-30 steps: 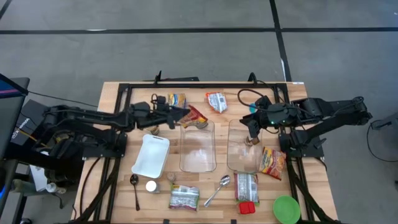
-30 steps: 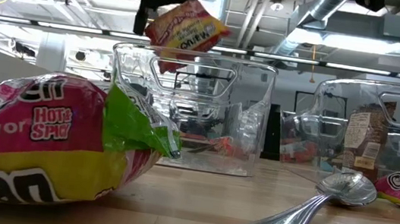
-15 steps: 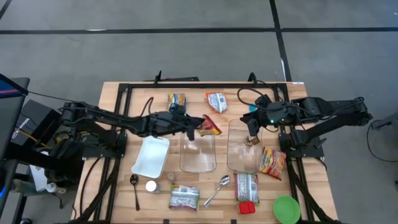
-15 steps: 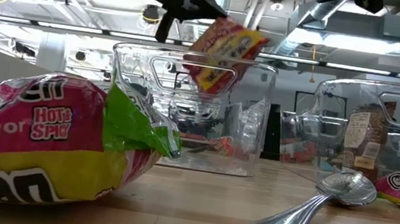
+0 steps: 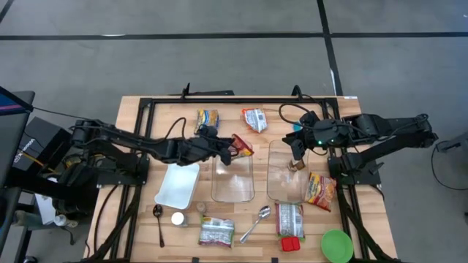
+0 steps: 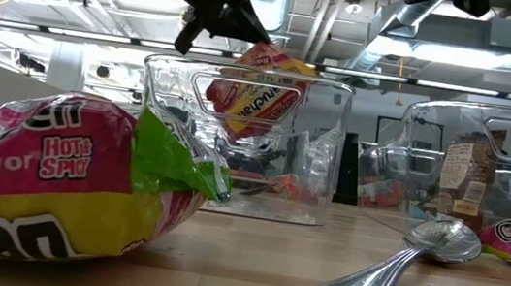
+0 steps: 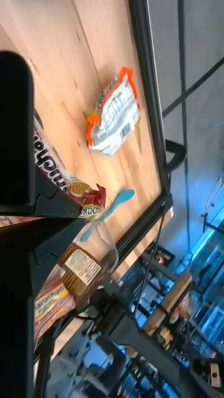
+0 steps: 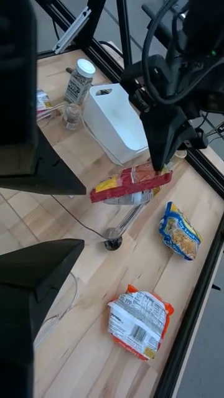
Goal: Pick & Place Food Item
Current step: Put the top red noodle pack into the left transparent bin
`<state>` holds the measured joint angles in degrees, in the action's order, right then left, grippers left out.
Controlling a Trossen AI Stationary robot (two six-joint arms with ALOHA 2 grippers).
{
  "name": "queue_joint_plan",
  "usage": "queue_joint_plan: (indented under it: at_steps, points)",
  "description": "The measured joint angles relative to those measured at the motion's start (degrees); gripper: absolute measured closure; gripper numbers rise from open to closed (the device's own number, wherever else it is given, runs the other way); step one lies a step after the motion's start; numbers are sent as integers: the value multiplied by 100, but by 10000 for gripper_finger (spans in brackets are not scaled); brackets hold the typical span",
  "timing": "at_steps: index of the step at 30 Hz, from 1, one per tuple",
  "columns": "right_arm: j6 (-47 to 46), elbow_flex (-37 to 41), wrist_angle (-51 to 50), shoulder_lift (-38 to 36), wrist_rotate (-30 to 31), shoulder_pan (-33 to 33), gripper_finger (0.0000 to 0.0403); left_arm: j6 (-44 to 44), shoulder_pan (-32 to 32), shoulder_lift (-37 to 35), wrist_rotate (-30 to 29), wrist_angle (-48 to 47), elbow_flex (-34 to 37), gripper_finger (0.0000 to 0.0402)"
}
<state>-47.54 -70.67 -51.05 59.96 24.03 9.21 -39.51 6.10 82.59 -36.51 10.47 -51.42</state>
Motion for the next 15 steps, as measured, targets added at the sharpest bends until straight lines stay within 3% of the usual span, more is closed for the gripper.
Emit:
queue_joint_plan:
  at_steps: [15]
  points:
    - [6,0,-90,0,0,0,284,3,384,0,-1182,-137,2,401]
